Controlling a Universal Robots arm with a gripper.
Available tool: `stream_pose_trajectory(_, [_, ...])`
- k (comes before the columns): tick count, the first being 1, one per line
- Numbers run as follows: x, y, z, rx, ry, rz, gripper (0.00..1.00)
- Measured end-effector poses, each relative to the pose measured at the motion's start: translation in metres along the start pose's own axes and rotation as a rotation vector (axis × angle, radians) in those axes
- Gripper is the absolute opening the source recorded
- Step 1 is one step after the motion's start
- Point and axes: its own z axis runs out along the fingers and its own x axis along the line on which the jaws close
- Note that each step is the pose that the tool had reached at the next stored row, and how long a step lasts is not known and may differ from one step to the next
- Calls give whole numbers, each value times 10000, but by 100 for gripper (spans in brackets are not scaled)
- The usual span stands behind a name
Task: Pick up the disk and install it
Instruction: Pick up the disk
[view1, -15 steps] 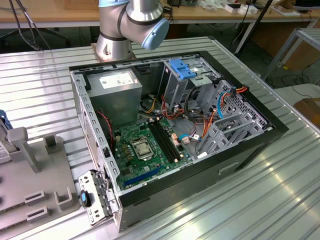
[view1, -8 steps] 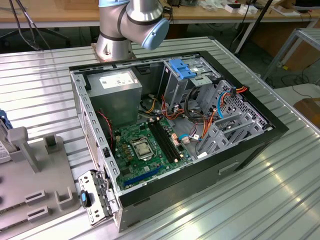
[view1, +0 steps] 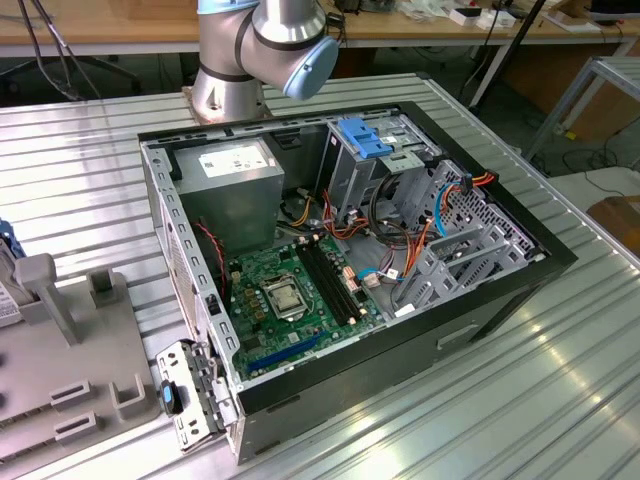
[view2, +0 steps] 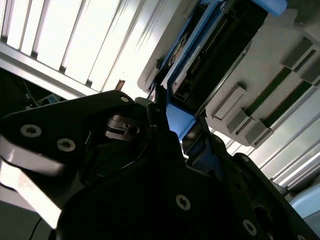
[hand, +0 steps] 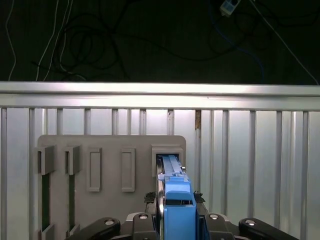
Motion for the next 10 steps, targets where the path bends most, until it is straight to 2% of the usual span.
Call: stream_pose_trajectory(10, [0,0,1,2,1,73,37])
